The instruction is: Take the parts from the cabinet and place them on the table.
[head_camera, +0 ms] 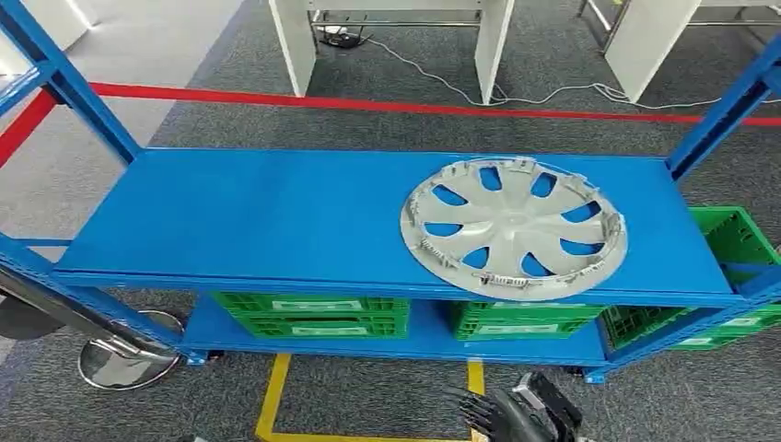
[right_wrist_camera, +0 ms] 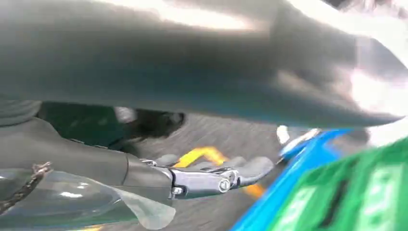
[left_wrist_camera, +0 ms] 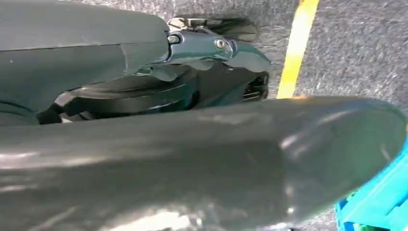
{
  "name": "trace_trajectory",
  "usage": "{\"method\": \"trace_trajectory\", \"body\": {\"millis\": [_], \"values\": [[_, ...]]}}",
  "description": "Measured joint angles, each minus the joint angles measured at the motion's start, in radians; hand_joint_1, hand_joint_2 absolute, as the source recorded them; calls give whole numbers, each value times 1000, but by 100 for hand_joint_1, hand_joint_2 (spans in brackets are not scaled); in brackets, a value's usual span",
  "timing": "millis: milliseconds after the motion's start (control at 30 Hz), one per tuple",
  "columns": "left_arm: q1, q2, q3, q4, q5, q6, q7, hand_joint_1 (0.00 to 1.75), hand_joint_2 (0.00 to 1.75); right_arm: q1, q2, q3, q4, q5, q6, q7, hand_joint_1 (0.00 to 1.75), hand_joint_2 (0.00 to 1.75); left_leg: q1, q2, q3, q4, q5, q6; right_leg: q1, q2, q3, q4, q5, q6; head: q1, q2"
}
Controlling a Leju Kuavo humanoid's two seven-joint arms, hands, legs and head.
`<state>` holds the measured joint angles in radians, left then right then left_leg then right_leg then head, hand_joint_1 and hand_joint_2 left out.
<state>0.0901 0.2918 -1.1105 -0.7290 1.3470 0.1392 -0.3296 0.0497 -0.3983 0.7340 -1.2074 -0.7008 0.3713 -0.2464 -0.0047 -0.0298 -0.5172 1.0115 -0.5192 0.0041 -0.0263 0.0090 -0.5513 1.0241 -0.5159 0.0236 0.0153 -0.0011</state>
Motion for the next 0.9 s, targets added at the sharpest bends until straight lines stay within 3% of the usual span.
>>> {"method": "trace_trajectory", "body": {"millis": [233,267,333,467,900], "values": [[-12,29,-99,-35,106,19,-40,0,0,-11,0,0,-156,73,167,-30,0,0,0,0,0,0,0,0,0,-1,1,0,0,0,0,0],[-13,33,-115,-42,122,24,-46,0,0,-16,0,-1,-185,89,188,-35,0,175,0,0,0,0,0,0,0,0,1,0,0,0,0,0],[-16,41,-141,-55,143,32,-59,0,0,-27,-2,-3,-232,118,215,-47,0,175,0,0,0,0,0,0,0,0,1,0,0,0,0,0],[-19,56,-179,-80,151,57,-83,0,0,-41,-14,-14,-326,201,201,-73,0,175,0,0,1,0,0,0,0,-1,1,0,0,0,0,0],[-38,84,-281,-145,156,171,-156,0,0,-70,-17,-45,-542,546,-57,-115,0,175,0,0,2,0,0,0,0,-1,1,0,0,0,0,0]]}}
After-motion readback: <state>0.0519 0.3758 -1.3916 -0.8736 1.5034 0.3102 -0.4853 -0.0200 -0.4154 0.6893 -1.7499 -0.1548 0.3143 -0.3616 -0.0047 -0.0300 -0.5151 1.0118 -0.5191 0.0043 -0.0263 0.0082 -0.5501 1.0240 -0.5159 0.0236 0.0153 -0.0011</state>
